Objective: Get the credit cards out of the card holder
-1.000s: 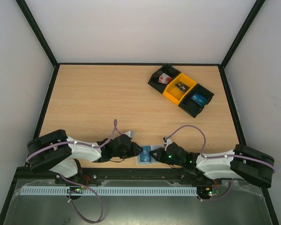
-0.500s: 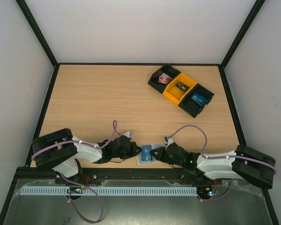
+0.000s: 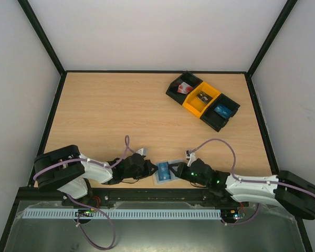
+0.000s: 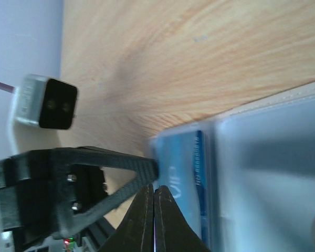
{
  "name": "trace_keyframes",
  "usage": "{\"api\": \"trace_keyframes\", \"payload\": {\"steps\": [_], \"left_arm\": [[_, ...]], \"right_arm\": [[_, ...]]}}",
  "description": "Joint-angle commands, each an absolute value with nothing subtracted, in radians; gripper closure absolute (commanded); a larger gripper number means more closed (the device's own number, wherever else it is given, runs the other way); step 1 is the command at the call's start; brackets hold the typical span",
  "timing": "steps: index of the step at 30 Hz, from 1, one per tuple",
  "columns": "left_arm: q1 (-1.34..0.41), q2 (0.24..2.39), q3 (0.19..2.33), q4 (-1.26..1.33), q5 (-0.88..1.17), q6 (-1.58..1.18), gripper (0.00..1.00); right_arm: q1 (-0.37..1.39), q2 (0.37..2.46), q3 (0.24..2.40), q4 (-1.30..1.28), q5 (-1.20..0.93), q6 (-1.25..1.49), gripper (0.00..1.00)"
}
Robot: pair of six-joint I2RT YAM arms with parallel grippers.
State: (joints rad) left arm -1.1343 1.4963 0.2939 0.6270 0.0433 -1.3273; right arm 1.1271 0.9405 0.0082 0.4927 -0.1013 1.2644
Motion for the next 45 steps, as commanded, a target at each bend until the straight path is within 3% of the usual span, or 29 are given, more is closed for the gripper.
{"api": "trace_keyframes", "payload": {"steps": [1, 8, 11, 14, 27, 37, 45], "left_arm": [[-1.139, 1.52, 0.246, 0.531, 0.034, -1.301, 0.94], [-1.101, 1.528, 0.239, 0.504, 0.034, -1.25, 0.96], [-1.05, 1.491, 0.23, 0.459, 0.033, -1.209, 0.97], [-1.004, 1.45, 0.234, 0.399, 0.02, -1.164, 0.96], [-0.92, 1.423, 0.306, 0.307, 0.04, -1.068, 0.94], [-0.925, 1.242, 0.326, 0.265, 0.131, -1.104, 0.6], [-0.949, 1.22, 0.297, 0.365, 0.18, -1.137, 0.55]], "right_arm": [[1.131, 0.829, -0.08, 0.38, -0.039, 1.233, 0.98], [1.132, 0.762, -0.084, 0.317, -0.073, 1.233, 0.98], [1.132, 0.797, -0.041, 0.298, -0.099, 1.213, 0.86], [1.131, 0.827, -0.006, 0.299, -0.094, 1.208, 0.82], [1.132, 1.15, 0.089, 0.579, -0.165, 1.239, 0.8], [1.132, 1.14, 0.087, 0.556, -0.113, 1.261, 0.79], [1.131, 1.163, 0.095, 0.586, -0.119, 1.264, 0.79]]}}
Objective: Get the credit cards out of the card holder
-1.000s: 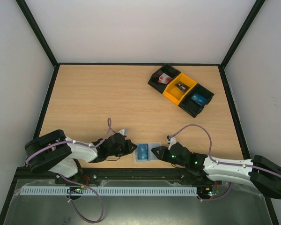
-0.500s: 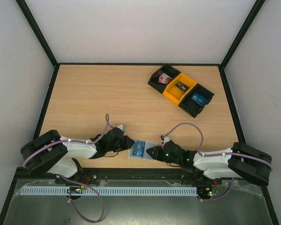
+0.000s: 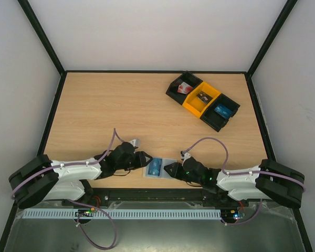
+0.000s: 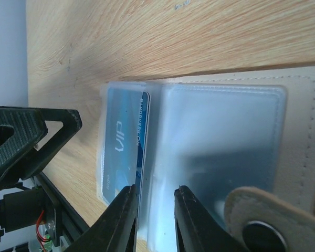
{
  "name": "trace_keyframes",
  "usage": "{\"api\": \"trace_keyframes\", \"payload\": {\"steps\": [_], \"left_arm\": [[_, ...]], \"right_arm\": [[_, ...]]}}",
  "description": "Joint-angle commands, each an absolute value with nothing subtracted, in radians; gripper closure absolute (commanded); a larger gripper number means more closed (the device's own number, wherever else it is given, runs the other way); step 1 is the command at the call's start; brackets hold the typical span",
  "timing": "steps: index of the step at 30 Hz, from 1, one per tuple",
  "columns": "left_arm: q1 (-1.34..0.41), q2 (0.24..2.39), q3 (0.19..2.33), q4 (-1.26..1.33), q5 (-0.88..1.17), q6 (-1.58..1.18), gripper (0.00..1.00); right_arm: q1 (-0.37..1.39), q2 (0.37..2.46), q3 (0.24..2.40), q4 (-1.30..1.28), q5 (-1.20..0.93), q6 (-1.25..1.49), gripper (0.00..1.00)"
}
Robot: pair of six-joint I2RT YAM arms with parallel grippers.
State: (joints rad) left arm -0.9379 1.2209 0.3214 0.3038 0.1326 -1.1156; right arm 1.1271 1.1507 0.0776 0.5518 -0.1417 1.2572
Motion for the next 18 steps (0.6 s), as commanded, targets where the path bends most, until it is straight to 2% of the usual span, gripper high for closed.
{"api": "trace_keyframes", "payload": {"steps": [1, 7, 18], "left_arm": [[-0.95, 1.23, 0.29, 0.394, 0.192, -1.141, 0.54], [-0.96, 1.287, 0.279, 0.446, 0.195, -1.146, 0.53], [-0.961, 1.317, 0.264, 0.485, 0.194, -1.144, 0.58]], "right_arm": [[1.131, 1.17, 0.096, 0.592, -0.123, 1.265, 0.79], [1.132, 1.196, 0.092, 0.621, -0.135, 1.269, 0.79], [1.131, 1.22, 0.089, 0.64, -0.141, 1.266, 0.79]]}}
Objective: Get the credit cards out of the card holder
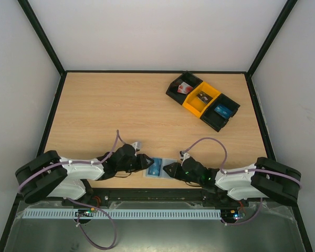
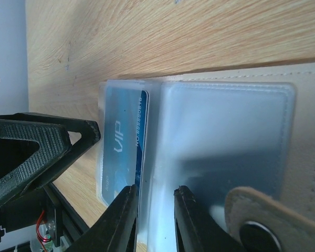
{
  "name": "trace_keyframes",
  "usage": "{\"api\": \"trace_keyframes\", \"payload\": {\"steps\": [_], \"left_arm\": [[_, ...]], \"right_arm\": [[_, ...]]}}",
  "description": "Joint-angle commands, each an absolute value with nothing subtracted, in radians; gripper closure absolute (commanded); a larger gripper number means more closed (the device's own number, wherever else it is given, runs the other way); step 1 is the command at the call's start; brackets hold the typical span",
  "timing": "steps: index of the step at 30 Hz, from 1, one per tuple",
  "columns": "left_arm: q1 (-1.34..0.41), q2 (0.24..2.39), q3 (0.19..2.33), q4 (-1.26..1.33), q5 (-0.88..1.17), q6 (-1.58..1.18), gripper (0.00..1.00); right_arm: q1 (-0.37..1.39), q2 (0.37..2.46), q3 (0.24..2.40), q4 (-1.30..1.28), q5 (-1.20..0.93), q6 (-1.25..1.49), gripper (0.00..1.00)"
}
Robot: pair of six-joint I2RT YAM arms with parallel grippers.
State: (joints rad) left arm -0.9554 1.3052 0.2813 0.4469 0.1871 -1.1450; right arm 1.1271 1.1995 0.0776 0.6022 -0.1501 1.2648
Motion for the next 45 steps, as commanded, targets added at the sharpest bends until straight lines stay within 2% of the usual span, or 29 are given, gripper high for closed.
{"api": "trace_keyframes", "payload": {"steps": [1, 7, 13, 18, 21, 24, 25, 45], "left_arm": [[-0.962, 1.318, 0.264, 0.488, 0.195, -1.145, 0.58], [-0.963, 1.358, 0.254, 0.512, 0.185, -1.134, 0.62], [-1.001, 1.439, 0.211, 0.645, 0.196, -1.201, 0.8], [-1.035, 1.497, 0.224, 0.644, 0.188, -1.233, 0.96], [-1.035, 1.505, 0.21, 0.64, 0.179, -1.25, 0.97], [-1.035, 1.503, 0.206, 0.607, 0.157, -1.252, 0.97], [-1.035, 1.504, 0.206, 0.601, 0.147, -1.248, 0.97], [-1.032, 1.546, 0.199, 0.547, 0.081, -1.215, 0.97]], "right_arm": [[1.131, 1.224, 0.089, 0.643, -0.143, 1.267, 0.79], [1.132, 1.256, 0.09, 0.668, -0.148, 1.265, 0.79], [1.131, 1.296, 0.095, 0.706, -0.154, 1.267, 0.79], [1.131, 1.317, 0.095, 0.727, -0.14, 1.269, 0.79], [1.132, 1.326, 0.091, 0.744, -0.14, 1.274, 0.82], [1.131, 1.326, 0.081, 0.757, -0.14, 1.275, 0.96], [1.131, 1.325, 0.076, 0.758, -0.139, 1.273, 0.98], [1.132, 1.211, -0.04, 0.765, -0.112, 1.27, 0.98]]}}
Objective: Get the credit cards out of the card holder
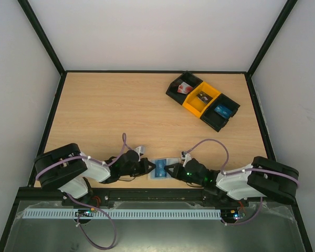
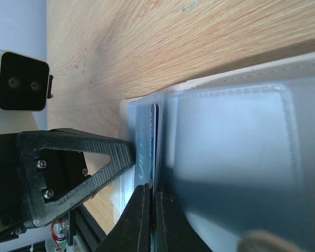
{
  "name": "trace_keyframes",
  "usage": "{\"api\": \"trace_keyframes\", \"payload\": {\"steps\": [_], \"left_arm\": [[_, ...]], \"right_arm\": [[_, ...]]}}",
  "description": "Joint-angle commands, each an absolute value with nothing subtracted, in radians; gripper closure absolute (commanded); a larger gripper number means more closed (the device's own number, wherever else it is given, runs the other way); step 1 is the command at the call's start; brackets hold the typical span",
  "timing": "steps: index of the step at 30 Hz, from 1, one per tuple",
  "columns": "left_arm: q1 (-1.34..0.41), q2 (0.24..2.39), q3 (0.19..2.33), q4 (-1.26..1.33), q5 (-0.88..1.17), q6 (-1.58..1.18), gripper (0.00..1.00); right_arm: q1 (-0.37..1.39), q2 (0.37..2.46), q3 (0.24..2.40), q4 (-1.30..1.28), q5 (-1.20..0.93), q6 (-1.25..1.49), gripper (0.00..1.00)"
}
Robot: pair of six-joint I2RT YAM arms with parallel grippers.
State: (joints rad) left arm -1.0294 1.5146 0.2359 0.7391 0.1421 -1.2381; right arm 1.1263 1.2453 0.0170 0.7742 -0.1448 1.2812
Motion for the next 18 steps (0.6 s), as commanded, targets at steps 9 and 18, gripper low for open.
{"api": "trace_keyframes", "payload": {"steps": [9, 18], "left_arm": [[-1.029, 1.512, 0.189, 0.517, 0.067, -1.203, 0.97], [-1.028, 1.516, 0.187, 0.512, 0.066, -1.194, 0.97]], "right_arm": [[1.131, 1.198, -0.056, 0.716, -0.094, 1.268, 0.98], [1.131, 1.138, -0.081, 0.651, -0.062, 1.287, 0.98]]}}
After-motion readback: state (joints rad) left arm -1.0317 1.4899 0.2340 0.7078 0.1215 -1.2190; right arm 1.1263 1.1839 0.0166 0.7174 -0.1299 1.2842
